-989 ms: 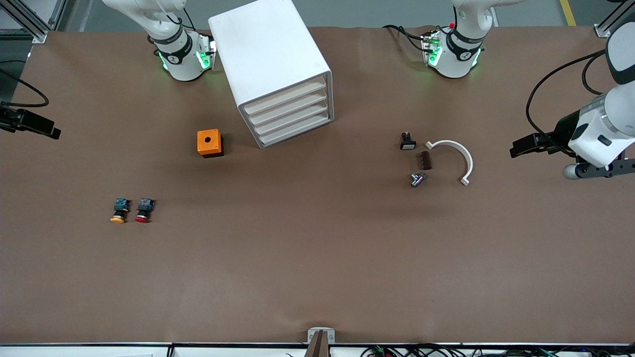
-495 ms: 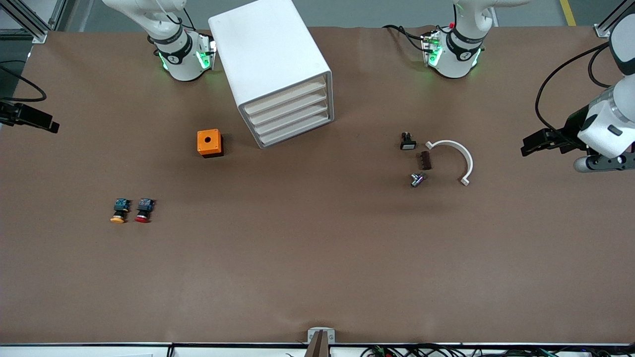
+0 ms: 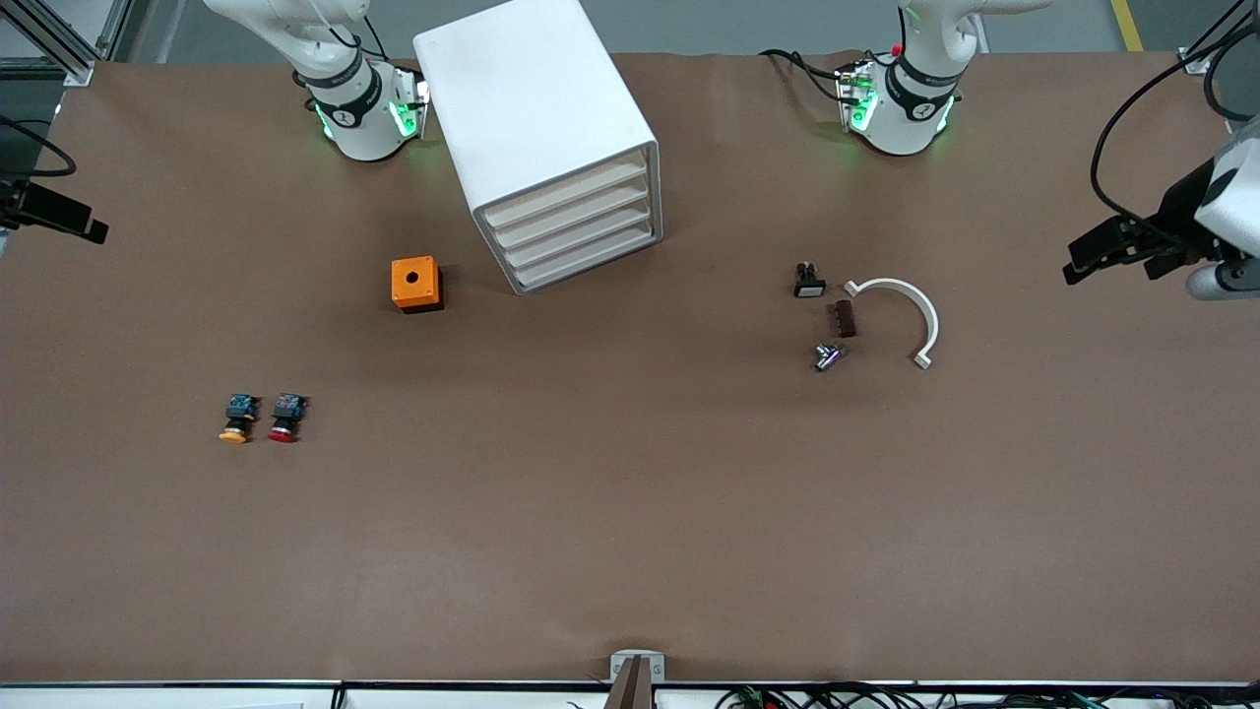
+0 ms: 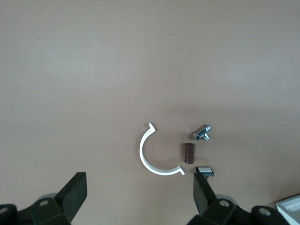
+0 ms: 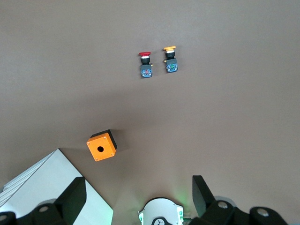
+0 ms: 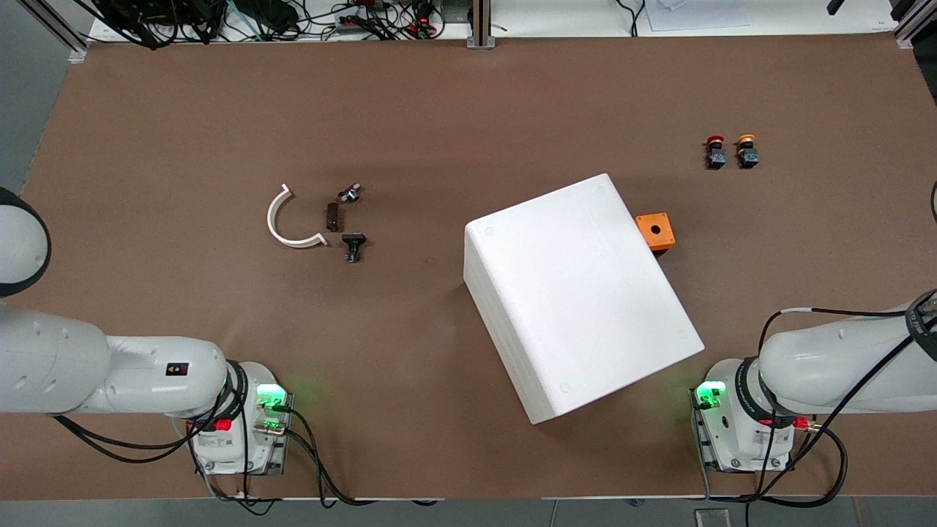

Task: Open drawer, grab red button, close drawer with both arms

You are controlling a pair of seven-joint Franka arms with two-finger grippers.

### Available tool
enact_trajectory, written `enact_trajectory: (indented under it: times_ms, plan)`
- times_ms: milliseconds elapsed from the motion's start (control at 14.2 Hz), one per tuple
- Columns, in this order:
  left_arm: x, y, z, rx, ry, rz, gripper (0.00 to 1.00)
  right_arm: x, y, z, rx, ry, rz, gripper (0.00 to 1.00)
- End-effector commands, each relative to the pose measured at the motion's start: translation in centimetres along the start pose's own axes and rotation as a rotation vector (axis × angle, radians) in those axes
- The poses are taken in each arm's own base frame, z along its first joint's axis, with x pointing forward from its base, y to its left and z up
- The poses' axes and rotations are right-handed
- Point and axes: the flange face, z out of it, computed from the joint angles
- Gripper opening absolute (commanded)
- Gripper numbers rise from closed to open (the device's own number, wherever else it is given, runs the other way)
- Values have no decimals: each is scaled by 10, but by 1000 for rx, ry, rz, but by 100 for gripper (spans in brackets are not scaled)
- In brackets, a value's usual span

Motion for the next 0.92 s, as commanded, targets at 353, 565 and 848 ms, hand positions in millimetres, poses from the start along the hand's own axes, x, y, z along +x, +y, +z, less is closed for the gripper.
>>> enact_trajectory:
  times_ms: [353,565,848]
  plan:
    - [-10,4,-33,21,-27,30,100,-21,-3,-8,15,9,-19,100]
    - [-13,4,-44,21,-29,35,100,-26,0,-6,19,10,-16,100]
    - [-12,6,-42,22,-38,34,100,-40,4,-2,31,52,-17,100]
